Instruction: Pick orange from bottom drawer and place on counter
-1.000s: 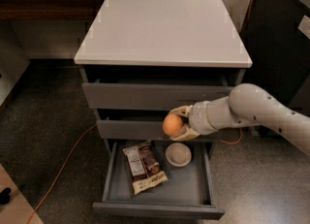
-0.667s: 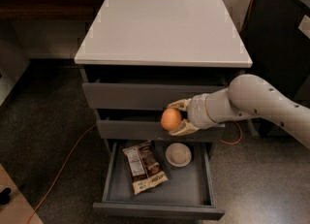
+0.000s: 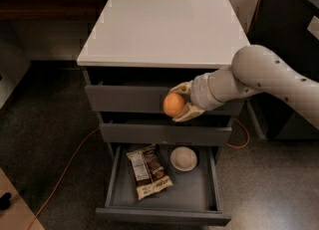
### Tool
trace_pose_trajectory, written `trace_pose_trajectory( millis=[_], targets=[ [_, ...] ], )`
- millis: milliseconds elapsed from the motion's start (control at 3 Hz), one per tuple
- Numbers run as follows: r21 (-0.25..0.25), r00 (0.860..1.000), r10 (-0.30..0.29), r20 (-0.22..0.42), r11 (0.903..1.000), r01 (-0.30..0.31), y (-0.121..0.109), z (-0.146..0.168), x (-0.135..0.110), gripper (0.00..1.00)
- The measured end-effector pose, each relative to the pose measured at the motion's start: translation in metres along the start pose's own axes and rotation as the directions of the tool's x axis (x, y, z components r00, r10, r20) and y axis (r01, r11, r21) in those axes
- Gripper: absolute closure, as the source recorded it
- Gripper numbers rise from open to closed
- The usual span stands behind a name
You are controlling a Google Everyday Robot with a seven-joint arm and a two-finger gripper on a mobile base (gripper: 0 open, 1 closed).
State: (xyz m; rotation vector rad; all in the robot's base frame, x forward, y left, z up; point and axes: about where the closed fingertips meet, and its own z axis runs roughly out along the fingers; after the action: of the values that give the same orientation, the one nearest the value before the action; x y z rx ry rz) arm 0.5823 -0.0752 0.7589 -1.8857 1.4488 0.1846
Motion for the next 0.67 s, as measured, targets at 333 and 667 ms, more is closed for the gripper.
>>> trace_pose_trajectory(
  millis=[333, 667],
  targets=[
    [-0.006, 1.0, -0.029, 0.003, 0.9996, 0.029, -0.018, -0.008, -0.008, 1.0],
    [-0.002, 0.997, -0.077, 0.03, 0.997, 0.077, -0.037, -0.022, -0.026, 1.0]
  ],
)
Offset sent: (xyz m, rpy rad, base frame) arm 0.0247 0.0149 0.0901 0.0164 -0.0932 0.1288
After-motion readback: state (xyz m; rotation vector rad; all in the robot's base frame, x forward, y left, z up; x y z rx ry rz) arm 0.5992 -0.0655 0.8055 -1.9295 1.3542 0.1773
